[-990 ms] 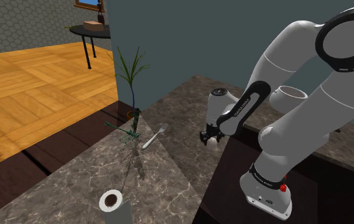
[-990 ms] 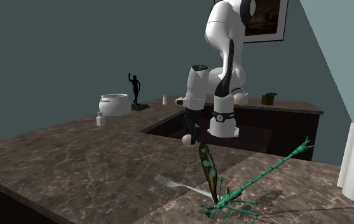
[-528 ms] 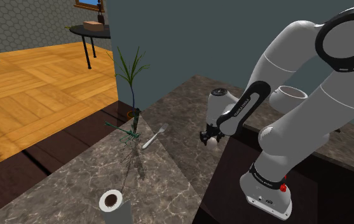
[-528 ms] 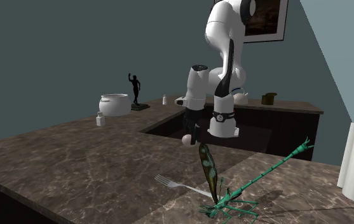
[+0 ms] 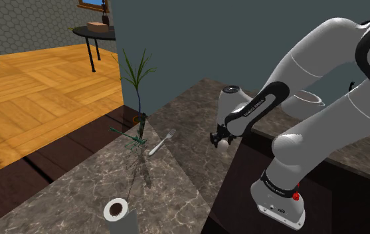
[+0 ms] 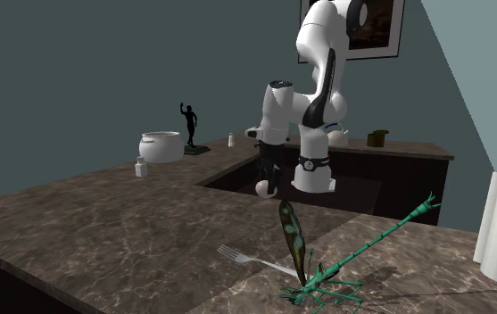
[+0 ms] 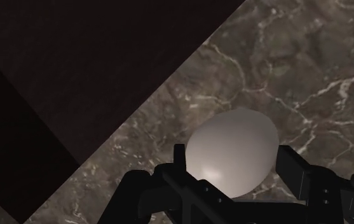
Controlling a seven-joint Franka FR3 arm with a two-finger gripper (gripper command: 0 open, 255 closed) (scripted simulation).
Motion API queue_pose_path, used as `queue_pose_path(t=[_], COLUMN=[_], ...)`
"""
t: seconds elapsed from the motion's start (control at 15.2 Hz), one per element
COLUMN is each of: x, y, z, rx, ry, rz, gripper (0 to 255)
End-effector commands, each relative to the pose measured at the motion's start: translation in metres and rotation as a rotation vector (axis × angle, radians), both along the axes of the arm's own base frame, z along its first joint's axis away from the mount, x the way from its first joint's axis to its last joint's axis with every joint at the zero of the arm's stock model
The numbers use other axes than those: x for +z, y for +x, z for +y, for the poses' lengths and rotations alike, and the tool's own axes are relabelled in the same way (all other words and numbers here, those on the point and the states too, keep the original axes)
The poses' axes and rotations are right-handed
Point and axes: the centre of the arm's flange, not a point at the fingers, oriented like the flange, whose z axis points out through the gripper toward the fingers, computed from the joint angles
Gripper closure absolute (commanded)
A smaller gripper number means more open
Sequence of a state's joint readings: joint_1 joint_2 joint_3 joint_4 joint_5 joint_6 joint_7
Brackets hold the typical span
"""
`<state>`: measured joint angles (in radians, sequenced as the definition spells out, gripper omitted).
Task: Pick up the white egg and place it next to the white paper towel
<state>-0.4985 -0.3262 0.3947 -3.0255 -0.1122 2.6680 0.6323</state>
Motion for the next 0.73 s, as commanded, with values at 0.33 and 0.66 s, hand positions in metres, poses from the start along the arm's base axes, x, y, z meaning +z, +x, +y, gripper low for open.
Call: queue_pose_path(t=[0.33,0.66], x=[0.038,0.065], y=[-0.001,-0.001], z=[0.001,0.001], rx=[0.000,0.000], ry=[0.002,0.002], rz=[0.000,0.000], gripper=[255,255])
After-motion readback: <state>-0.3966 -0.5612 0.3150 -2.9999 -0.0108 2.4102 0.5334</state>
